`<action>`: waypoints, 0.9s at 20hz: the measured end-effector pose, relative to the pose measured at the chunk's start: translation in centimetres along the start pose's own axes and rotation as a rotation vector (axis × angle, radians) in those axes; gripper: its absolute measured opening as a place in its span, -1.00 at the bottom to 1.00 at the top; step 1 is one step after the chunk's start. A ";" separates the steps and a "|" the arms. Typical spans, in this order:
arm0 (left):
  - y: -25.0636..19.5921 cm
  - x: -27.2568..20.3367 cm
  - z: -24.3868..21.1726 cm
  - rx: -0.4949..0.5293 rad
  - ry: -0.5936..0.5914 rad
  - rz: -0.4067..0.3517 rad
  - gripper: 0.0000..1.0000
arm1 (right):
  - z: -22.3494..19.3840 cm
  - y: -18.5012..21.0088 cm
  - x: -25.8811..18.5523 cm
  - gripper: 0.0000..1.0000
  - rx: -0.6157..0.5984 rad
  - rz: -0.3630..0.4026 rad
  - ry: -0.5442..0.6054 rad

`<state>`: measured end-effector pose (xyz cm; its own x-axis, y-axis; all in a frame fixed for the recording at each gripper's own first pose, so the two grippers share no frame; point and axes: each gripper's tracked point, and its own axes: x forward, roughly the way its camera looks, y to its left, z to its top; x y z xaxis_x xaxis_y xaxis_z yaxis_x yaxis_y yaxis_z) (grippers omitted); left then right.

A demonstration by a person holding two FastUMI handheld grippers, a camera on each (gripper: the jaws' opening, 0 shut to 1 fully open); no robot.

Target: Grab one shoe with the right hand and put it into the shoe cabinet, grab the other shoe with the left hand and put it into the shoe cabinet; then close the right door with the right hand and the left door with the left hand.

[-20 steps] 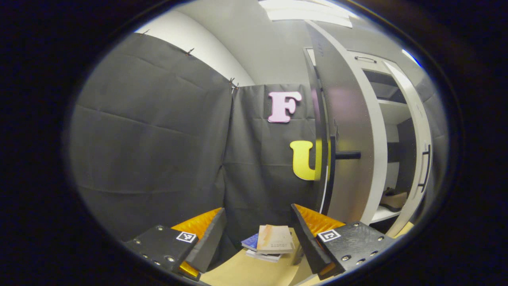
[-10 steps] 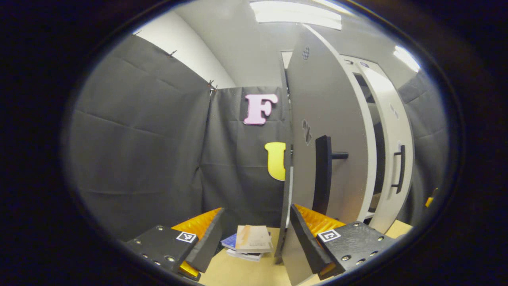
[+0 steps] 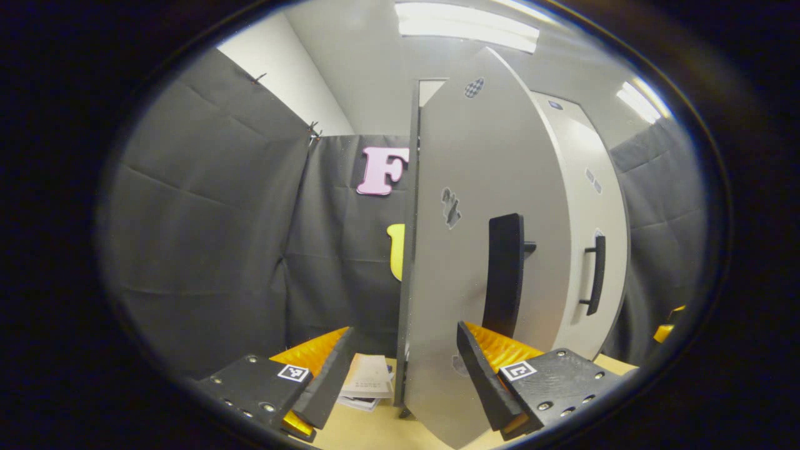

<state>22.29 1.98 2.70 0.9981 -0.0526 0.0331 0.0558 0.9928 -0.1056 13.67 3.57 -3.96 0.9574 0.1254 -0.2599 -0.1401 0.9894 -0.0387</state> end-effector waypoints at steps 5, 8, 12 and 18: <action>-3.5 1.7 -0.1 -0.019 -0.011 -0.063 1.00 | -0.4 -0.4 -0.2 0.96 0.000 -0.015 0.006; -6.2 3.1 -0.3 -0.030 -0.016 -0.098 1.00 | -0.8 -0.5 -0.1 0.95 0.017 -0.019 0.019; -8.3 5.1 -0.6 -0.022 -0.015 -0.107 1.00 | -0.8 -0.4 -0.1 0.95 0.014 -0.019 0.018; -8.3 5.7 -1.1 -0.031 -0.011 -0.121 1.00 | -0.6 0.6 0.3 0.96 0.019 0.000 0.015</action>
<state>27.53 -6.66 2.65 0.9837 -0.1701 0.0581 0.1764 0.9756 -0.1307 13.74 4.16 -4.62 0.9535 0.1241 -0.2745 -0.1347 0.9907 -0.0201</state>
